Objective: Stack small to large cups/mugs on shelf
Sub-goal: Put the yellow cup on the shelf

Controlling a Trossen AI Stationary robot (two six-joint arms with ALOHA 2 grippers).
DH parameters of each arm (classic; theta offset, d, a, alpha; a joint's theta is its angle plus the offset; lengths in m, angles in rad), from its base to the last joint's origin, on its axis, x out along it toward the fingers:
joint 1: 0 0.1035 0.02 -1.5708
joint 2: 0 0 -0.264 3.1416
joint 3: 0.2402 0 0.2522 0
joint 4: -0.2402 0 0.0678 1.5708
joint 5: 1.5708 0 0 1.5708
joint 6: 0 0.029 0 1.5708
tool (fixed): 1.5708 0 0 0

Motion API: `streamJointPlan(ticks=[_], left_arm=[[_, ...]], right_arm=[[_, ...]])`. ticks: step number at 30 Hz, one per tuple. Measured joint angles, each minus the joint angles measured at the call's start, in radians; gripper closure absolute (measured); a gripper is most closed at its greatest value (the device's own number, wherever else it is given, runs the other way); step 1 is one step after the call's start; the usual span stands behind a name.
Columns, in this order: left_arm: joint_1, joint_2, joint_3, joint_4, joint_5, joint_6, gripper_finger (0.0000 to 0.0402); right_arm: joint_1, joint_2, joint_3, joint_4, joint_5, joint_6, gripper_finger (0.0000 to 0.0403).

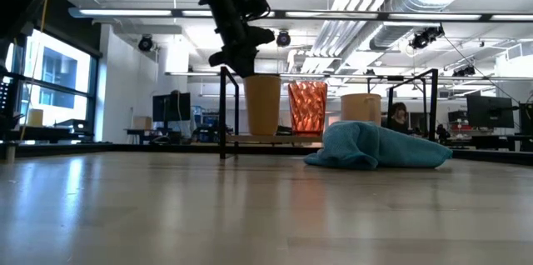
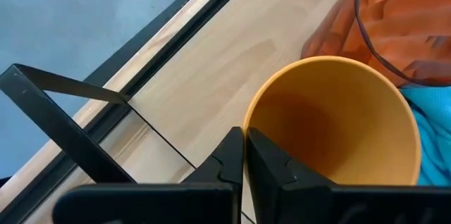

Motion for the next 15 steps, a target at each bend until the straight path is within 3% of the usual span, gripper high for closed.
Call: streamJointPlan(ticks=[15], left_arm=[[0.000, 0.000, 0.000, -0.003, 0.019, 0.011, 0.0401]], right_arm=[[0.000, 0.000, 0.000, -0.004, 0.000, 0.000, 0.0284]])
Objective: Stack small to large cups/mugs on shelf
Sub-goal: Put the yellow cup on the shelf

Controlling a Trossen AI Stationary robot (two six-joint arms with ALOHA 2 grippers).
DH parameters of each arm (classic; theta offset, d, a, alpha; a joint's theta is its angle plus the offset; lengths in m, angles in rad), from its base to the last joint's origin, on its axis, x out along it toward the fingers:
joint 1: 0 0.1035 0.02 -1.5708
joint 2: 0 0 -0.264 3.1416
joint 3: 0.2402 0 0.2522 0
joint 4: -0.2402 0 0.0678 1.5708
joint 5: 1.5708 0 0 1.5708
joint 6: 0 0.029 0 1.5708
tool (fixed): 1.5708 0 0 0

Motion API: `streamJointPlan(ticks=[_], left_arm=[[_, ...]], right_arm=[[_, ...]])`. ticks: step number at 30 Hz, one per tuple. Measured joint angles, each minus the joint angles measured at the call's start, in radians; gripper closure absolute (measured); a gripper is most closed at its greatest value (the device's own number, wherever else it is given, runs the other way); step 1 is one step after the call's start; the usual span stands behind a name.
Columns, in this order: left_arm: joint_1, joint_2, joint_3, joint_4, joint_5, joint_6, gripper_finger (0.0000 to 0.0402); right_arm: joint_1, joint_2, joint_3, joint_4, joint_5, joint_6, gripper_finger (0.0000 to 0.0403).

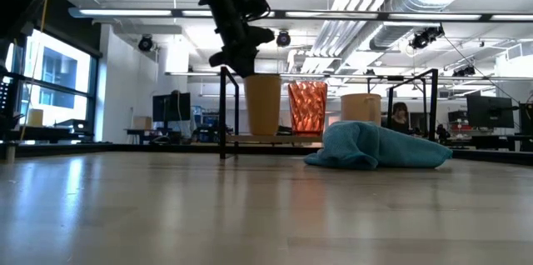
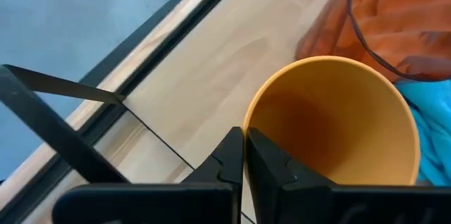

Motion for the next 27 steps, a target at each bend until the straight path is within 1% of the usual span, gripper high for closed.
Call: streamJointPlan(ticks=[3, 12, 16, 21, 27], left_arm=[[0.000, 0.000, 0.000, -0.001, 0.017, 0.000, 0.0400], [0.000, 0.002, 0.000, -0.004, 0.008, 0.000, 0.0386], [0.000, 0.002, 0.000, -0.004, -0.013, 0.000, 0.0393], [0.000, 0.002, 0.000, -0.003, -0.012, 0.011, 0.0398], [0.000, 0.002, 0.000, -0.003, -0.006, 0.013, 0.0377]], right_arm=[[0.000, 0.000, 0.000, 0.000, 0.000, 0.000, 0.0284], [0.000, 0.000, 0.000, 0.000, 0.000, 0.001, 0.0284], [0.000, 0.000, 0.000, 0.000, 0.000, 0.002, 0.0284], [0.000, 0.000, 0.000, 0.000, 0.000, 0.000, 0.0284], [0.000, 0.000, 0.000, -0.010, 0.000, 0.000, 0.0284]])
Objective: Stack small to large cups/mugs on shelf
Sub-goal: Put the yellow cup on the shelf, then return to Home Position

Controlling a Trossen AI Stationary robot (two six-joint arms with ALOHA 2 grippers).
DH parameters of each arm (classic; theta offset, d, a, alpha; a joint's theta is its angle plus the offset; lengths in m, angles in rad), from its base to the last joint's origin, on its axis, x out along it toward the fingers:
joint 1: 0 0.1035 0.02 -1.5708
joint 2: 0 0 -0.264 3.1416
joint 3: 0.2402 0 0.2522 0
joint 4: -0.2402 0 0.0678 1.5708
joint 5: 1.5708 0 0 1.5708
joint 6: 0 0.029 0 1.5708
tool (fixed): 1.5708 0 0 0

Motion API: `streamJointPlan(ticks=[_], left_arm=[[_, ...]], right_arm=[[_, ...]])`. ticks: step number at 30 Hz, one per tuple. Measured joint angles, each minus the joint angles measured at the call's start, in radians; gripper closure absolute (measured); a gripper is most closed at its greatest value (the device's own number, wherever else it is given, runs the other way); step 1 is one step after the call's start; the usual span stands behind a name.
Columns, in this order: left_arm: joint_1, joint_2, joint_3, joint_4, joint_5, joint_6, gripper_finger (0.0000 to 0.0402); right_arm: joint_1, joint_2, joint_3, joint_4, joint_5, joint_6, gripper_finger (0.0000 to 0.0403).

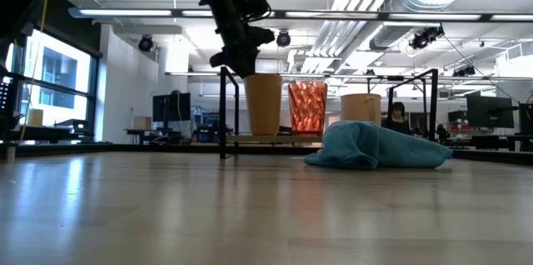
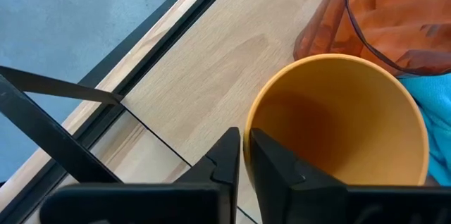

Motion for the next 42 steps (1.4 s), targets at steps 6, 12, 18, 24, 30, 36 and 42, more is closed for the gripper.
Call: streamJointPlan(ticks=[6, 12, 18, 24, 30, 36, 42], left_arm=[[0.000, 0.000, 0.000, 0.001, -0.005, 0.002, 0.0368], [0.000, 0.000, 0.000, 0.001, -0.011, 0.002, 0.0367], [0.000, 0.000, 0.000, 0.002, -0.011, 0.002, 0.0367], [0.000, 0.000, 0.002, 0.001, -0.011, 0.002, 0.0367], [0.000, 0.000, 0.065, 0.000, -0.011, 0.011, 0.0366], [0.007, -0.001, 0.125, -0.036, -0.011, 0.032, 0.0366], [0.014, -0.001, 0.159, -0.137, -0.003, 0.035, 0.0366]], right_arm=[[0.000, 0.000, 0.000, -0.004, 0.000, 0.000, 0.0284], [0.000, 0.000, 0.000, -0.019, 0.000, 0.002, 0.0284], [0.000, 0.000, 0.000, -0.021, 0.000, 0.004, 0.0284], [0.000, 0.000, 0.000, -0.022, 0.000, 0.000, 0.0284], [0.000, 0.000, 0.000, -0.027, 0.000, 0.000, 0.0284], [0.000, 0.000, 0.000, -0.027, 0.000, 0.000, 0.0284], [0.000, 0.000, 0.000, -0.027, 0.000, 0.018, 0.0284]])
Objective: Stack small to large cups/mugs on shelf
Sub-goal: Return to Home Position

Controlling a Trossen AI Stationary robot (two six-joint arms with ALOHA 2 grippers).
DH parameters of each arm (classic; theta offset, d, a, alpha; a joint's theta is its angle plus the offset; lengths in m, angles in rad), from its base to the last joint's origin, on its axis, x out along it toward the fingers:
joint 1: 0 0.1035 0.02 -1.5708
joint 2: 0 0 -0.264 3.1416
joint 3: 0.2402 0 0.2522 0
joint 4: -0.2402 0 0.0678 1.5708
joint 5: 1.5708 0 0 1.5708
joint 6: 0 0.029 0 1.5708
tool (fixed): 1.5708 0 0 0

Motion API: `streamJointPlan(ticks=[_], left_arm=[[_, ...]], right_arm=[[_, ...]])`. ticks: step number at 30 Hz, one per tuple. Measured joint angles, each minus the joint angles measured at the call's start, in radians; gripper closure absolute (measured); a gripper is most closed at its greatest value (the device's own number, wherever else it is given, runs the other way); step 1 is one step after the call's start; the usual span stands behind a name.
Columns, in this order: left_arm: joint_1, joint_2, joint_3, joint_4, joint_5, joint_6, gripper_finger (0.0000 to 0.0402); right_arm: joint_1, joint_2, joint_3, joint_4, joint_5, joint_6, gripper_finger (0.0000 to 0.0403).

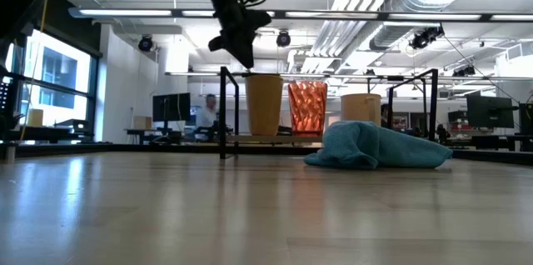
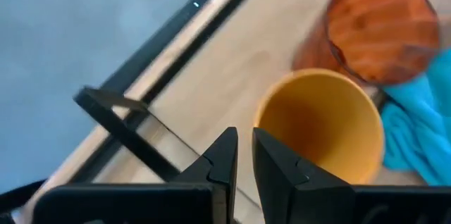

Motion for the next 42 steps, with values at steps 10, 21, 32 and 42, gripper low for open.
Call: streamJointPlan(ticks=[10, 21, 32, 42], left_arm=[[-0.019, -0.018, 0.223, -0.114, 0.228, 0.051, 0.0366], [-0.122, -0.165, 0.342, 0.000, 0.350, 0.147, 0.0366], [-0.264, -0.236, 0.341, 0.038, 0.401, 0.187, 0.0366], [-0.404, -0.270, 0.340, 0.050, 0.400, 0.195, 0.0366]], right_arm=[[0.000, -0.020, 0.000, 0.096, 0.072, -0.096, 0.0284], [-0.001, -0.170, 0.000, 0.104, 0.209, -0.218, 0.0284], [0.000, -0.266, 0.000, 0.008, 0.250, -0.218, 0.0284], [0.000, -0.291, 0.000, -0.220, 0.236, -0.010, 0.0284]])
